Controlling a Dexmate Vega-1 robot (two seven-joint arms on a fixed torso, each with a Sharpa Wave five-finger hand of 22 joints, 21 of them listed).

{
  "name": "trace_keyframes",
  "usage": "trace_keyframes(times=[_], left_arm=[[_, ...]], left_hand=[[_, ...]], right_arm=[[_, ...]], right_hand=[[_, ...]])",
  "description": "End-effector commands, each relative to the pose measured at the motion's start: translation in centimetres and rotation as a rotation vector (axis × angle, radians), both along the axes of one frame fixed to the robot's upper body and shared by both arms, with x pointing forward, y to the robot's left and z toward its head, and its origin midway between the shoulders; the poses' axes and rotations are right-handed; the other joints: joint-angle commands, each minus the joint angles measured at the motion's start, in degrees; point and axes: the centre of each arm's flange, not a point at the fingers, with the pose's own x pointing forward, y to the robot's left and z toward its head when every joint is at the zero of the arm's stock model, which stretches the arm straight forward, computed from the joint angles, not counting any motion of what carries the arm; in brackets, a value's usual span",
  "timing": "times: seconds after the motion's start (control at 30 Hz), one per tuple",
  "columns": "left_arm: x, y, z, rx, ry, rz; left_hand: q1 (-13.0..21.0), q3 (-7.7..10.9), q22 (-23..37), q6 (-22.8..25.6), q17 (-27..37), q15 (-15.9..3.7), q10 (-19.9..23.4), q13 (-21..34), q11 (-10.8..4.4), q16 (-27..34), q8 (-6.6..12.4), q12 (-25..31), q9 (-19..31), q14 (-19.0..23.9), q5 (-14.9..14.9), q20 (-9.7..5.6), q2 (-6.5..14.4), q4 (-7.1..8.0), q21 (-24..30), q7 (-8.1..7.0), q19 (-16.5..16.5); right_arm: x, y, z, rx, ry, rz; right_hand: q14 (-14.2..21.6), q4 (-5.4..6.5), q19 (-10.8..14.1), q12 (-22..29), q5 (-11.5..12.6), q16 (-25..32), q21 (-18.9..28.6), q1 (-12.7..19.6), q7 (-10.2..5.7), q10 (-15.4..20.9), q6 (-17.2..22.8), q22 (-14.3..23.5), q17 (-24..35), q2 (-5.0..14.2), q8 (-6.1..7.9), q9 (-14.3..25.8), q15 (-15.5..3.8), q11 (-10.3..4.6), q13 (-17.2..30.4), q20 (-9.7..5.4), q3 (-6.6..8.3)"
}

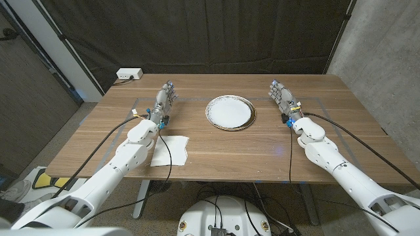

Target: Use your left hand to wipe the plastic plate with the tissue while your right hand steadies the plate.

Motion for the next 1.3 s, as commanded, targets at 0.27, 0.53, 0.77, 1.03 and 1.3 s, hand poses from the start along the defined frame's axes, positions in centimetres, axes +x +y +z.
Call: trace_keyframes(times=[0.27, 0.53, 0.77, 1.03, 1.3], left_arm=[[0.5, -0.3, 0.2, 0.002, -0.001, 0.009], [0.1, -0.6, 0.7, 0.033, -0.033, 0.017], [-0.3, -0.6, 0.9, 0.054, -0.067, 0.039], [-0.7, -0.4, 0.9, 0.087, -0.081, 0.073], [-1.3, -0.1, 1.1, 0.125, -0.099, 0.098]], left_hand=[[-0.1, 0.30, 0.1, -16.3, 0.1, -0.53, -13.4, 0.2, -0.29, 0.4, 0.35, 0.5, 0.2, -12.2, 0.3, -0.76, 6.8, 0.07, 0.2, -0.04, -9.9], [0.0, 0.37, 0.1, -15.6, 0.1, -0.53, -13.1, 0.2, -0.29, 0.5, 0.61, 0.6, 0.2, -11.9, 0.3, -0.86, 6.8, 0.00, 0.2, -0.46, -9.8], [0.3, 0.51, 0.1, -14.5, 0.0, -0.55, -12.3, 0.2, -0.34, 0.6, 0.91, 0.8, 0.2, -11.3, 0.2, -0.18, 6.5, -0.22, 0.2, -0.60, -9.6], [0.3, 0.23, 0.0, -13.7, 0.0, 0.25, -11.6, 0.2, -0.57, 1.0, 0.96, 0.9, 0.2, -9.8, 0.0, 2.88, 5.9, -0.32, 0.3, -1.39, -9.0], [0.4, 0.22, 0.0, -12.1, 0.0, 0.98, -10.2, 0.3, -0.42, 1.2, 1.31, 1.2, 0.2, -8.2, -0.1, 4.66, 5.9, -0.41, 0.6, -2.25, -7.8]], right_arm=[[0.6, -0.4, 0.5, -0.012, 0.008, 0.000], [0.4, -0.1, 1.2, -0.094, 0.054, -0.036], [0.1, 0.3, 2.1, -0.189, 0.107, -0.074], [-0.1, 1.1, 2.9, -0.282, 0.151, -0.102], [-0.5, 2.4, 3.5, -0.374, 0.172, -0.127]], right_hand=[[0.2, 0.01, 0.5, 0.4, 0.3, 0.3, 0.3, 0.6, 0.15, 0.7, 0.4, 0.1, 0.3, -0.02, 0.34, 0.2, 0.50, 0.04, 0.2, -0.06, 0.36], [1.2, -0.06, 1.2, 0.8, 0.3, 0.6, 0.5, 0.9, -0.02, 1.8, 0.6, 0.1, 0.3, 0.07, 0.42, 0.2, 0.64, 0.18, 0.2, 0.34, 0.41], [1.4, -0.18, 1.4, 0.7, 0.4, 0.5, 0.5, 1.2, -0.37, 1.8, 0.8, 0.1, 0.3, 0.30, 0.48, 0.2, 0.57, 0.12, 0.2, 0.29, 0.61], [1.4, -0.30, 1.4, 0.7, 0.4, 0.5, 0.5, 1.4, -0.60, 1.7, 1.0, 0.1, 0.2, 0.20, 0.56, 0.2, 0.64, 0.12, 0.2, 0.32, 0.64], [1.7, -0.43, 1.7, 0.8, 0.4, 0.5, 0.5, 1.6, -1.09, 2.3, 1.9, 0.1, 0.2, 0.18, 0.86, 0.2, 0.65, 0.19, 0.2, 0.17, 0.70]])
